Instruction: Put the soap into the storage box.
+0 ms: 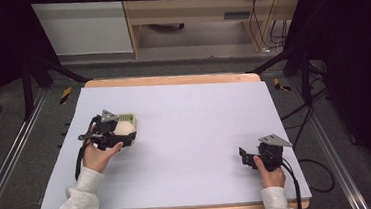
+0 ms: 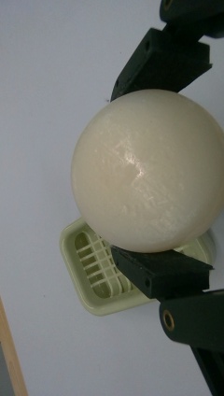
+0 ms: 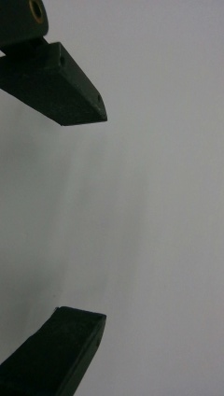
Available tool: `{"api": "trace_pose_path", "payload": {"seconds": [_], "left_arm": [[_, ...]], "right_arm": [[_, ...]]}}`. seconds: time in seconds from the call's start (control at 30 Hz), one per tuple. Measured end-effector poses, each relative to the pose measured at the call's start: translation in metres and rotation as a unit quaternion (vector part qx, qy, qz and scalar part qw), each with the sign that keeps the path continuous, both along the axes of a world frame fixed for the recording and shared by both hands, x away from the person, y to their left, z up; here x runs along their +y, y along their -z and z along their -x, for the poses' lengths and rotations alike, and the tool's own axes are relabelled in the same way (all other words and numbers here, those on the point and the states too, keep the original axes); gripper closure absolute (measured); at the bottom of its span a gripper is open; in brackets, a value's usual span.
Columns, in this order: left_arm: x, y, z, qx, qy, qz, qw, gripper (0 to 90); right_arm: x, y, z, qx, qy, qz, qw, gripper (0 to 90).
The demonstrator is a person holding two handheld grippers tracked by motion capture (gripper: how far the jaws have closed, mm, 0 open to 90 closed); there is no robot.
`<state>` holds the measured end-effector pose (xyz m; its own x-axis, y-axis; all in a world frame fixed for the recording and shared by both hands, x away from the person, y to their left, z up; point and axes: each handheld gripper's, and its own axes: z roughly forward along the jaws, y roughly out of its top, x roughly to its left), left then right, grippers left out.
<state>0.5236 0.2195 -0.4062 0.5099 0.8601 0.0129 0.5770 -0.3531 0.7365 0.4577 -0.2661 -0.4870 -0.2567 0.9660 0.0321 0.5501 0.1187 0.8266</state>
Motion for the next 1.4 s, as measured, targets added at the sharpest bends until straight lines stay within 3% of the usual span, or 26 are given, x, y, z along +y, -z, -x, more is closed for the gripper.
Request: {"api": "trace_pose_path", "payload": {"seconds": [0.6, 1.4], "left_arm": [[0.009, 0.005, -0.014, 0.003, -0.023, -0.002, 0.9997, 23.9], [0.012, 0.024, -0.039, 0.019, -0.048, -0.015, 0.9986, 23.9]], "right_arm": [[0.000, 0.000, 0.000, 0.000, -0.001, 0.002, 1.0000, 4.9], [0.000, 0.000, 0.000, 0.001, -0.001, 0.000, 1.0000, 4.9]]}}
